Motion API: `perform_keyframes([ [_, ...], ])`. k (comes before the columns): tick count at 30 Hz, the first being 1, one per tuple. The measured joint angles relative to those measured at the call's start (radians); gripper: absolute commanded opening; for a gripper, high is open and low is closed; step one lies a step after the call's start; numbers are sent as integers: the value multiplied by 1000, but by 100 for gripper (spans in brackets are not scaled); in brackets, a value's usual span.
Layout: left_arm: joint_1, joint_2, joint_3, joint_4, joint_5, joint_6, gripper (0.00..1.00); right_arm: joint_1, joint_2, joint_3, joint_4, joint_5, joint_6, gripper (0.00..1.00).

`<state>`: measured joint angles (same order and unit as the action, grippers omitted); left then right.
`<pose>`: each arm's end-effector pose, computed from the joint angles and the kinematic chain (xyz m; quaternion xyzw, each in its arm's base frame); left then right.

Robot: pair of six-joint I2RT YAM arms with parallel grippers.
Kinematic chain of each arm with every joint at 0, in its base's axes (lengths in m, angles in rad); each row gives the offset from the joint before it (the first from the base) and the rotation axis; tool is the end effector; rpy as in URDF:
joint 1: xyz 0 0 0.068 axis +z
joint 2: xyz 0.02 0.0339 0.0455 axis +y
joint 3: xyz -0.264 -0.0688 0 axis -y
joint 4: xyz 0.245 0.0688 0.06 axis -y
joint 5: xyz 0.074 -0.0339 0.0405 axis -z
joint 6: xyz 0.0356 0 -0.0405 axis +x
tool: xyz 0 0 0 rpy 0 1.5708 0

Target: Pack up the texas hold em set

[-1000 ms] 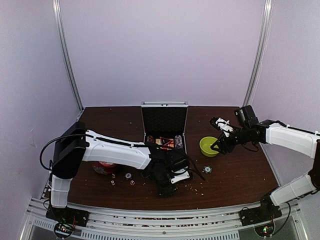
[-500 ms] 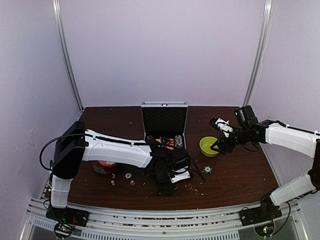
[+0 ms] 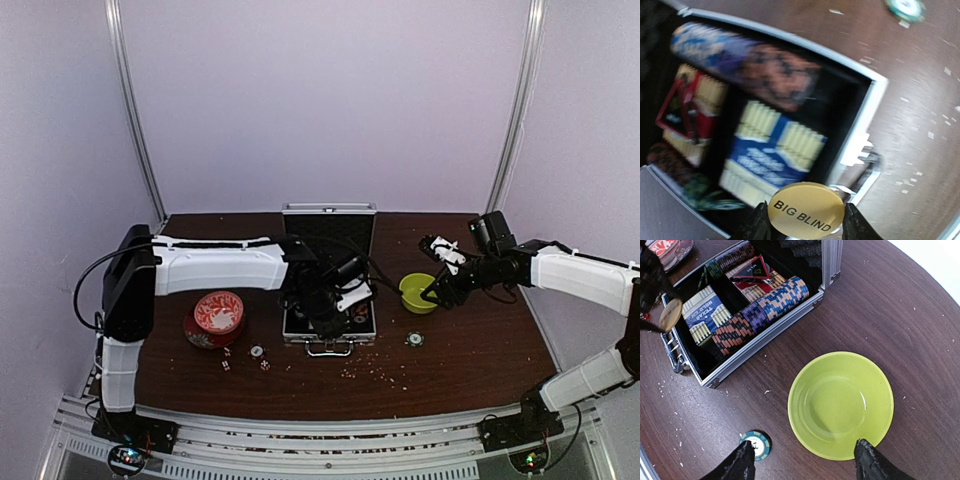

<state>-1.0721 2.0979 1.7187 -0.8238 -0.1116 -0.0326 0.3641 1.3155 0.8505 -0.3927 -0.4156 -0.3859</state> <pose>0.2149 -0.3862 0.2046 0.4787 0.8570 -0.0491 0.1842 0.2462 0.1092 0.2321 -0.4029 0.8269 0.1896 0.3436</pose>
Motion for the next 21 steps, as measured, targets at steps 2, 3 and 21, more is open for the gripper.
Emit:
perform_keyframes([
  [2,36,0,13,6,-9,-7,44,0,2,0,0,0,0,69],
  [3,54,1,24,8,-13,-11,44,0,3,0,0,0,0,69],
  [21,79,89,77,41,-23,-37,46,0,16,0,-2,0,-6,69],
])
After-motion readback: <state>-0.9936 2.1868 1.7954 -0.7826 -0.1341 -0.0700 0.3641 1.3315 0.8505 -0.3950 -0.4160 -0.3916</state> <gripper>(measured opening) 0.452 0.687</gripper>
